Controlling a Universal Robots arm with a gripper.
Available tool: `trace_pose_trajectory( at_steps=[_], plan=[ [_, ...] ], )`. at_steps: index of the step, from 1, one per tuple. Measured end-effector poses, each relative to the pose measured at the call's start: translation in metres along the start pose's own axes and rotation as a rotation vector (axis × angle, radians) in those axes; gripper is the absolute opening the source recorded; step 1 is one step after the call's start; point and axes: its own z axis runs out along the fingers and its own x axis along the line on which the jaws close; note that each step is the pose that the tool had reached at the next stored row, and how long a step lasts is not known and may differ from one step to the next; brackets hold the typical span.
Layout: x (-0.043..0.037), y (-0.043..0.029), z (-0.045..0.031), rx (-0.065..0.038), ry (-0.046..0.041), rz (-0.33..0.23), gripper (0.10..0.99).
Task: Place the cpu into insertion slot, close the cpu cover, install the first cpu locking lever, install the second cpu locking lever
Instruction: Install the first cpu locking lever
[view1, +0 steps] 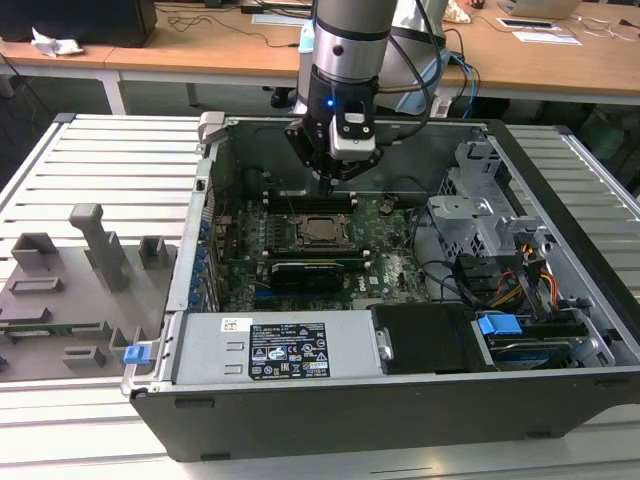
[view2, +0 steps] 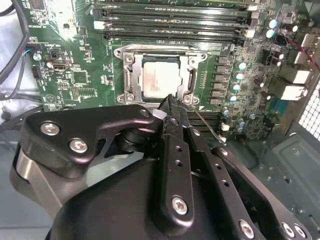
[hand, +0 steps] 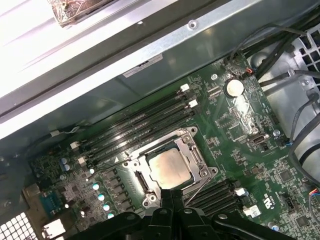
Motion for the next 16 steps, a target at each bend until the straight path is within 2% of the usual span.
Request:
trace_pose_trajectory(
  at_steps=[5,11,12,13,14,15,16],
  plan=[
    [0.0000,0.0000,0.0000,0.003,0.0001,-0.052,0.106],
    [0.0000,0.0000,0.0001,0.009,0.0003,-0.179,0.106],
    [0.0000,0.0000,0.0001,0.010,-0.0027,-0.205,0.106],
    [0.0000,0.0000,0.0001,0.005,-0.0150,-0.221,0.106],
    [0.0000,0.0000,0.0001,0.003,-0.0214,-0.228,0.106],
    [-0.0001,-0.0001,0.0001,0.000,-0.0324,-0.240,0.106],
    [-0.0002,-0.0001,0.0002,-0.001,-0.0367,-0.255,0.106]
  ],
)
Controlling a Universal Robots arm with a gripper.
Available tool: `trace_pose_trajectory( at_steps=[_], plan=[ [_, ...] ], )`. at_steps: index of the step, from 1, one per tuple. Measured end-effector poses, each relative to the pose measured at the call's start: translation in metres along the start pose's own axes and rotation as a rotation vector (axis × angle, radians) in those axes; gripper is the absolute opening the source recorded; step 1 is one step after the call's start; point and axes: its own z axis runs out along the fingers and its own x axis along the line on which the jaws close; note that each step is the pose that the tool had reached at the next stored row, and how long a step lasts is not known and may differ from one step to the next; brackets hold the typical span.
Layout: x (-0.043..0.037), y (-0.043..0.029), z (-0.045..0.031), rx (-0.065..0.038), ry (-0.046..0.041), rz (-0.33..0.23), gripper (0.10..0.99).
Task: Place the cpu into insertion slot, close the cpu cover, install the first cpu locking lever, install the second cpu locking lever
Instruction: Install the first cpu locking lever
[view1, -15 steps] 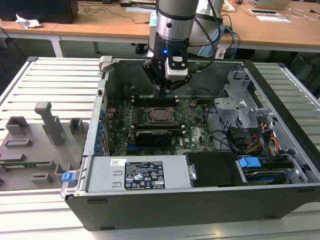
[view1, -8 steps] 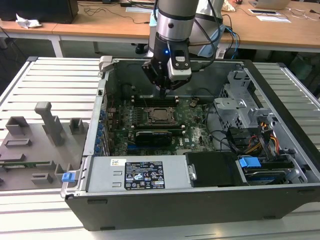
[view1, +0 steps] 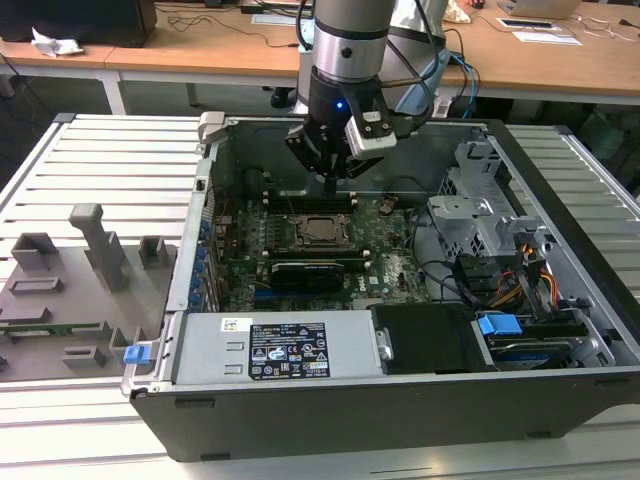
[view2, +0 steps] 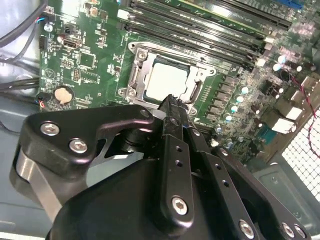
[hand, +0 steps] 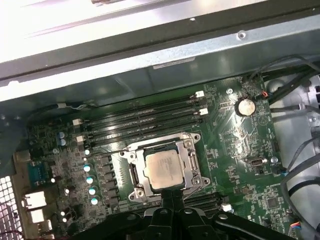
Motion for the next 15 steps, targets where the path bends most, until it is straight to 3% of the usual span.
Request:
trace_pose_trajectory(
  at_steps=[5,15],
  plan=[
    [0.0001,-0.0001,0.0000,0.001,0.0007,-0.079,0.106],
    [0.0001,-0.0001,0.0000,0.002,0.0016,-0.153,0.106]
  ],
)
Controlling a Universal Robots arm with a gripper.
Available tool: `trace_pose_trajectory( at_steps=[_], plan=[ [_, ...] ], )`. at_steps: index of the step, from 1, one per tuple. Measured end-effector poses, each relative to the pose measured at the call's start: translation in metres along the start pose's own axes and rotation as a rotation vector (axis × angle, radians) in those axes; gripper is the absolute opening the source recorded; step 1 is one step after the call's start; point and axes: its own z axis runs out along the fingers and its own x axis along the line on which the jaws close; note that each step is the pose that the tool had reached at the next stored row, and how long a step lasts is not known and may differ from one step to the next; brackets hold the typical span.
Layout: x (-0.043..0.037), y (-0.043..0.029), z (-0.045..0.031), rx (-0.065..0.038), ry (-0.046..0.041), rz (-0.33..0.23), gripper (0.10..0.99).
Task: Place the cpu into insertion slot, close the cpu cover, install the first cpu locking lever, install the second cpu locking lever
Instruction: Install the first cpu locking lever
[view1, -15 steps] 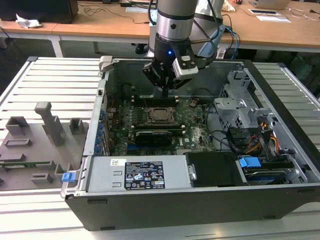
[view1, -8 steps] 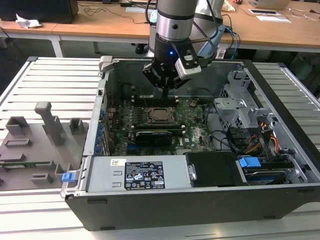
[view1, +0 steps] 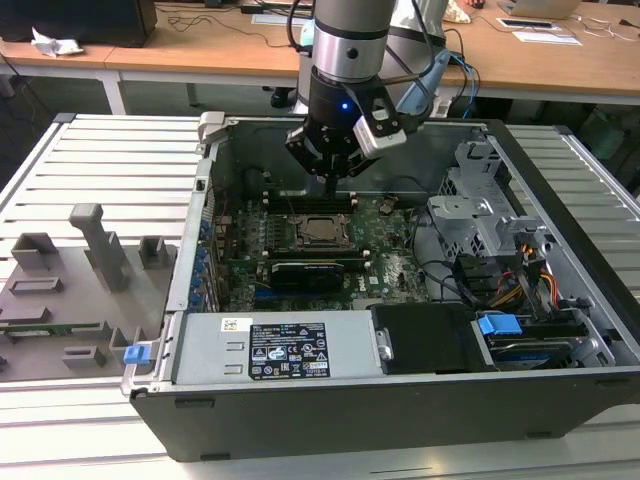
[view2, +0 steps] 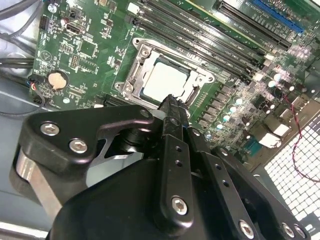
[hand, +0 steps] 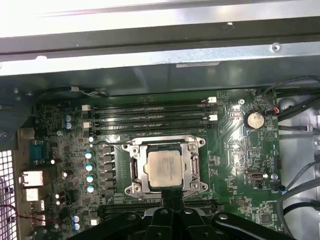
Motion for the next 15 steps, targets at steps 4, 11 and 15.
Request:
trace_pose_trajectory(
  at_steps=[4,11,15],
  plan=[
    [0.0000,0.0000,0.0000,0.000,0.0002,-0.020,0.106],
    [0.0017,0.0000,0.0001,0.000,0.0005,-0.043,0.106],
    [0.0041,-0.0002,0.0001,0.000,0.0005,-0.043,0.106]
  ],
)
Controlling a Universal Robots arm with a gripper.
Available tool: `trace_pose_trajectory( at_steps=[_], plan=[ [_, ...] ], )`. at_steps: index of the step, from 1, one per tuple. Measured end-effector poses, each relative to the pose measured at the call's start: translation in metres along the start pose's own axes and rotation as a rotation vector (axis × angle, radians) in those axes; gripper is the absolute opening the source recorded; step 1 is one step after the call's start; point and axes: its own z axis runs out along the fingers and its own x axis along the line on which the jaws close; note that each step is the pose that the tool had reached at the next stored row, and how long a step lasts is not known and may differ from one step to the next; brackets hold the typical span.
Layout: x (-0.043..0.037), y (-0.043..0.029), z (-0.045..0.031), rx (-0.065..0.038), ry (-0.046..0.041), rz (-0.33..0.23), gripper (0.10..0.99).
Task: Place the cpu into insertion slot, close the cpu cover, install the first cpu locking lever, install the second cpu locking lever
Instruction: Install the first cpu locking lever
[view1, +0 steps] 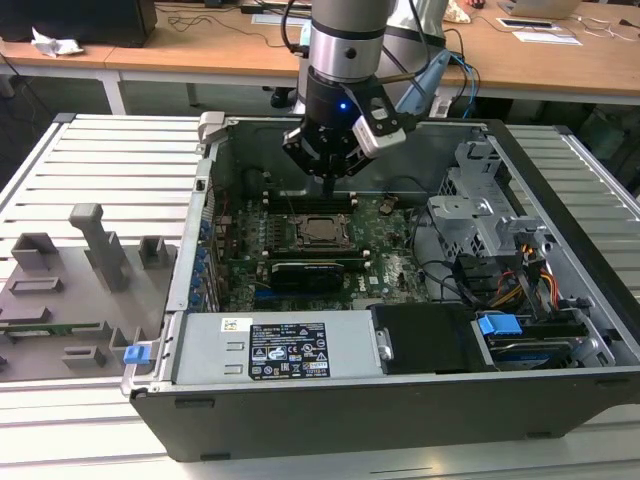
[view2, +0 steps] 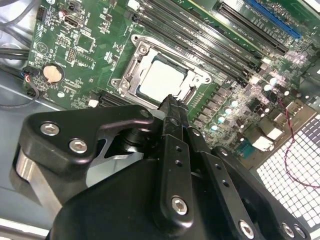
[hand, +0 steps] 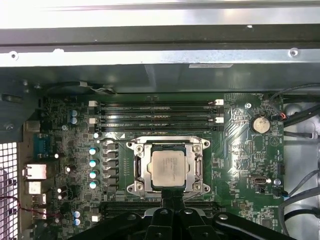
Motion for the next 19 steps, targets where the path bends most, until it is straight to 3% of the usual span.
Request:
trace_pose_trajectory(
  at_steps=[8,10,14,16,19],
  plan=[
    [0.0130,-0.0002,0.0004,-0.001,-0.0043,-0.001,0.106],
    [0.0133,-0.0003,0.0007,-0.003,-0.0036,-0.054,0.106],
    [0.0176,-0.0004,0.0015,-0.041,-0.0091,-0.064,0.106],
    [0.0235,-0.0005,0.0020,-0.045,-0.0150,-0.065,0.106],
    [0.0300,-0.0006,0.0036,-0.048,-0.0170,-0.064,0.106]
  ],
)
